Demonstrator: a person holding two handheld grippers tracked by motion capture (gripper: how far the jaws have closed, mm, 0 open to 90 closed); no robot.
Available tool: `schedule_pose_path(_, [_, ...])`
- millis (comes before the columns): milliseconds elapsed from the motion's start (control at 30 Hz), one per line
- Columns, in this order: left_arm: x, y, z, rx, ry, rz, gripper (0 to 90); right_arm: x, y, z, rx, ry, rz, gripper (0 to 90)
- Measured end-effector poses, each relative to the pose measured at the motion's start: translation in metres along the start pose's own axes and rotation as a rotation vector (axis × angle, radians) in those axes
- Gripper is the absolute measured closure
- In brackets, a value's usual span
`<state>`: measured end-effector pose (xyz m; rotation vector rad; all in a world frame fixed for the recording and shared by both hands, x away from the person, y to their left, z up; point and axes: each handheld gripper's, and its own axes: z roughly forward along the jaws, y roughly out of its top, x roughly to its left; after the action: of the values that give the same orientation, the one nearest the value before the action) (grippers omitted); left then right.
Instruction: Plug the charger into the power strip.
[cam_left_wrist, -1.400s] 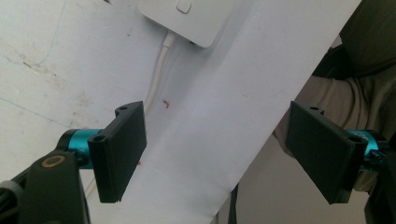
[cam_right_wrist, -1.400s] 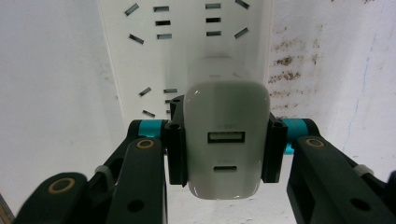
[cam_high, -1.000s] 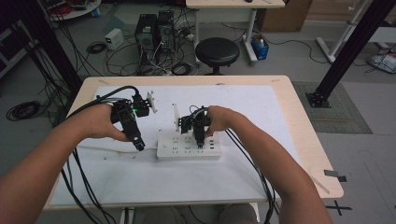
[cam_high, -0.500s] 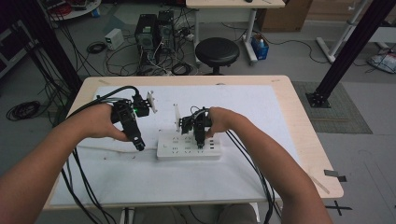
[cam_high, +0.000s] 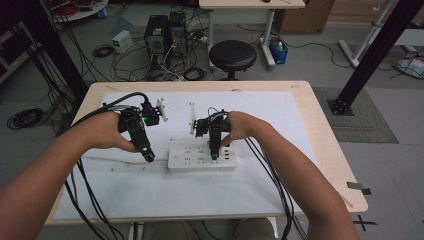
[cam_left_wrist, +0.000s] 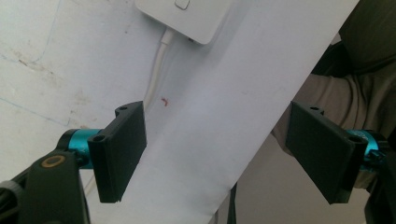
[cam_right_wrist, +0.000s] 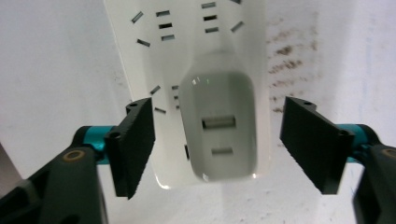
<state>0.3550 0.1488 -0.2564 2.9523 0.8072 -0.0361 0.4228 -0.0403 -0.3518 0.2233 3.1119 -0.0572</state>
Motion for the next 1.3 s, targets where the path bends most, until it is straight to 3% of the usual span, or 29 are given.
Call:
schedule_pose_path(133, [-0.003, 0.003, 0.002, 0.007, -0.002, 0.008, 21.1, -0.001, -0.006, -0.01, -0.036, 0.026, 0.011, 21.5])
schedule_pose_path(300, [-0.005, 0.005, 0.004, 0.002, -0.006, 0.013, 21.1, 0.002, -0.005, -0.008, -0.022, 0.006, -0.022, 44.8])
schedule_pose_path(367, [-0.004, 0.004, 0.005, 0.006, -0.004, 0.008, 21.1, 0.004, -0.004, -0.009, -0.037, -0.006, 0.0, 56.1])
schedule_pose_path(467, [-0.003, 0.002, 0.006, 0.004, -0.005, -0.001, 21.0, 0.004, -0.003, -0.009, -0.049, -0.028, -0.002, 59.9])
schedule_pose_path(667, [0.0, 0.002, 0.007, 0.01, -0.009, 0.004, 21.1, 0.009, 0.0, -0.007, -0.017, -0.079, -0.054, 62.0])
schedule_pose_path(1300, [0.003, 0.005, 0.006, 0.007, -0.012, 0.014, 21.0, 0.004, 0.004, -0.006, 0.005, -0.061, -0.061, 62.3])
